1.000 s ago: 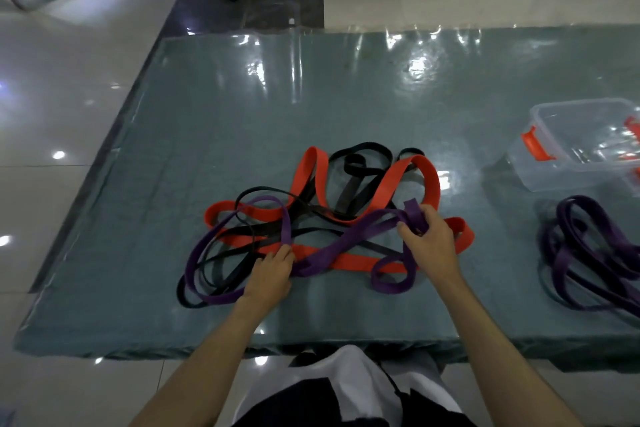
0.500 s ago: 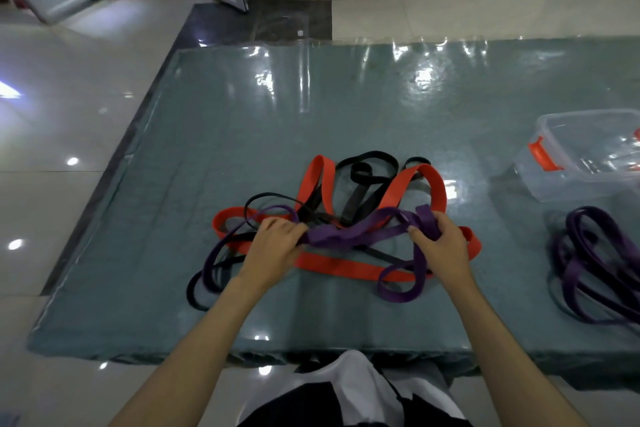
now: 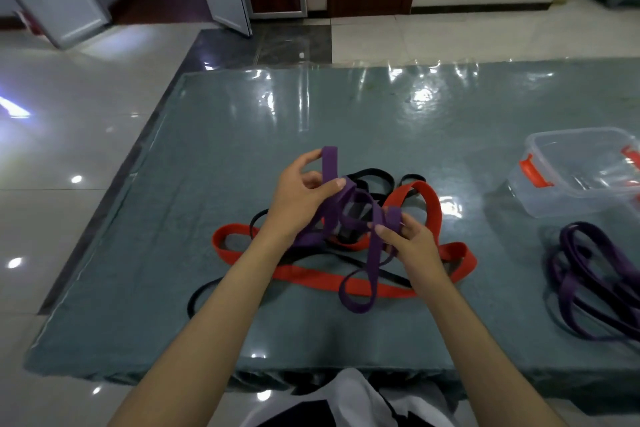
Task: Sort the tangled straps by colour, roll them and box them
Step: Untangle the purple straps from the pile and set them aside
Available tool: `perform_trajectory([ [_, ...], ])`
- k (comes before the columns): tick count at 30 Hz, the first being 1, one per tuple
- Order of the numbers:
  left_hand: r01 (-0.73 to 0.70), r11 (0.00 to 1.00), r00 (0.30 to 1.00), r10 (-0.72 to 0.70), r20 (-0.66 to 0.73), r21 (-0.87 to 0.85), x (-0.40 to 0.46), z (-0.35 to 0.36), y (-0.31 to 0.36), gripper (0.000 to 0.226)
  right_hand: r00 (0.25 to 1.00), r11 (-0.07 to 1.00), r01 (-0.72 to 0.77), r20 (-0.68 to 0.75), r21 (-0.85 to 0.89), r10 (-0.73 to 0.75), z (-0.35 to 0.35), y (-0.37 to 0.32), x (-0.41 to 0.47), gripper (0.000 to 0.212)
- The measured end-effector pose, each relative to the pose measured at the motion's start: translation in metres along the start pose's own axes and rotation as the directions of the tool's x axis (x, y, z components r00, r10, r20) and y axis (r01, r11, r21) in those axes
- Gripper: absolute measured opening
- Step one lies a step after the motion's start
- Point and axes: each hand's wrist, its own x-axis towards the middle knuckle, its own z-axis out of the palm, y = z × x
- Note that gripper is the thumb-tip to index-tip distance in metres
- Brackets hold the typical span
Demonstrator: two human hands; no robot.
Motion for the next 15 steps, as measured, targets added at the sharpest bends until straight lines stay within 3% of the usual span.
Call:
perform_trajectory([
  [7,0.203,0.865,0.973,-0.231,-0.004,-0.458,0.013,0.042,0.026,0.049,0.972,0.976,0.183,0.125,0.123,-0.198,0.034,-0.027,-0.009,0.04],
  [11,0.242,0.791,0.955,-0.295,-0.003,-0.562,0.02,0.061,0.032,0.052,0.964,0.963,0.265,0.019,0.046,-0.266,0.031,-0.034,-0.004,0.044],
  [15,0.259,0.751,0.944,-0.33,-0.006,-0.608,0.029,0.076,0.036,0.051,0.939,0.945,0.326,-0.122,0.011,-0.322,0.015,-0.037,-0.001,0.034],
])
